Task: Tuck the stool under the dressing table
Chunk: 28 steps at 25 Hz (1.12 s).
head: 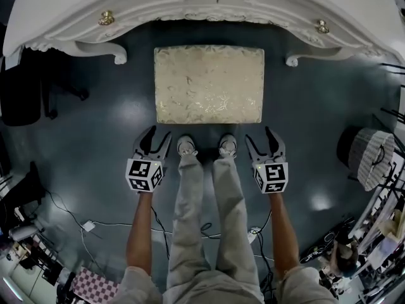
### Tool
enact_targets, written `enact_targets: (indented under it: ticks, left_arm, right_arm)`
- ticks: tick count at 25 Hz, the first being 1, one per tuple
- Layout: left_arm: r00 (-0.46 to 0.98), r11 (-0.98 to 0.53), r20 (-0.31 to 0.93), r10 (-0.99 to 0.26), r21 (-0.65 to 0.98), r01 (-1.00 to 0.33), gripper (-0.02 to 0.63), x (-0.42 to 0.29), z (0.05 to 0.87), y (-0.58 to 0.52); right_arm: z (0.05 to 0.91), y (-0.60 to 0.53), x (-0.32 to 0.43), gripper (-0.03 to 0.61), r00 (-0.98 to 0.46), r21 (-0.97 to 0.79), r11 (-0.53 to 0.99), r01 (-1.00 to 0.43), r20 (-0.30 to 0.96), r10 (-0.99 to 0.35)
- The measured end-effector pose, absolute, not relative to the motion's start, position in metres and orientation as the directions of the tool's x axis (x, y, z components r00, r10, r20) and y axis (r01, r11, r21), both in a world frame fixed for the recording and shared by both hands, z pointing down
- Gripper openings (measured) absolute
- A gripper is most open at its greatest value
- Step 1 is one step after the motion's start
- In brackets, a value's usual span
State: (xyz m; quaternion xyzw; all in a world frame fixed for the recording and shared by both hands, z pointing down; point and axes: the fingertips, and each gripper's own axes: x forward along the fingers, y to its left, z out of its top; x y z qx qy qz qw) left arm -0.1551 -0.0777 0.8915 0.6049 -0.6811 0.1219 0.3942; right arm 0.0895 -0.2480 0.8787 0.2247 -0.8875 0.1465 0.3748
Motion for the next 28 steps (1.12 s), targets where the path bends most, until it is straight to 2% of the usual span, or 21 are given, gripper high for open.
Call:
enact_targets:
  ticks: [4,10,13,17,26,28]
  left_arm:
    - [0.050,0.228,0.686,-0.726,0.309,-0.923,0.234,-0.155,0.913,-0.076]
    - [0.054,0.211,0.688,-0.724,0.296,-0.932,0.273,-0.157,0.941,-0.076]
    - [0.043,0.209,0.686,-0.726,0.280,-0.937,0.276,-0.160,0.952,-0.078]
    - [0.040,0.205,0.678,-0.734,0.278,-0.939,0.281,-0.163,0.962,-0.086]
    - [0.039,0.192,0.663,-0.748,0.272,-0.943,0.281,-0.167,0.972,-0.100]
    - [0.043,0.185,0.659,-0.751,0.271,-0.944,0.281,-0.167,0.972,-0.100]
  right_arm:
    - [0.902,-0.248,0.088,0.313,-0.613,-0.093,0.854,-0.512,0.736,-0.287]
    - [0.924,-0.253,0.083,0.311,-0.616,-0.073,0.849,-0.524,0.720,-0.319]
    - [0.923,-0.253,0.084,0.290,-0.623,-0.050,0.851,-0.523,0.704,-0.341]
    - [0.922,-0.258,0.088,0.322,-0.619,-0.041,0.836,-0.548,0.692,-0.372]
    - [0.946,-0.272,0.082,0.319,-0.605,-0.011,0.861,-0.509,0.717,-0.348]
    - [0.947,-0.271,0.080,0.302,-0.609,-0.010,0.866,-0.499,0.715,-0.342]
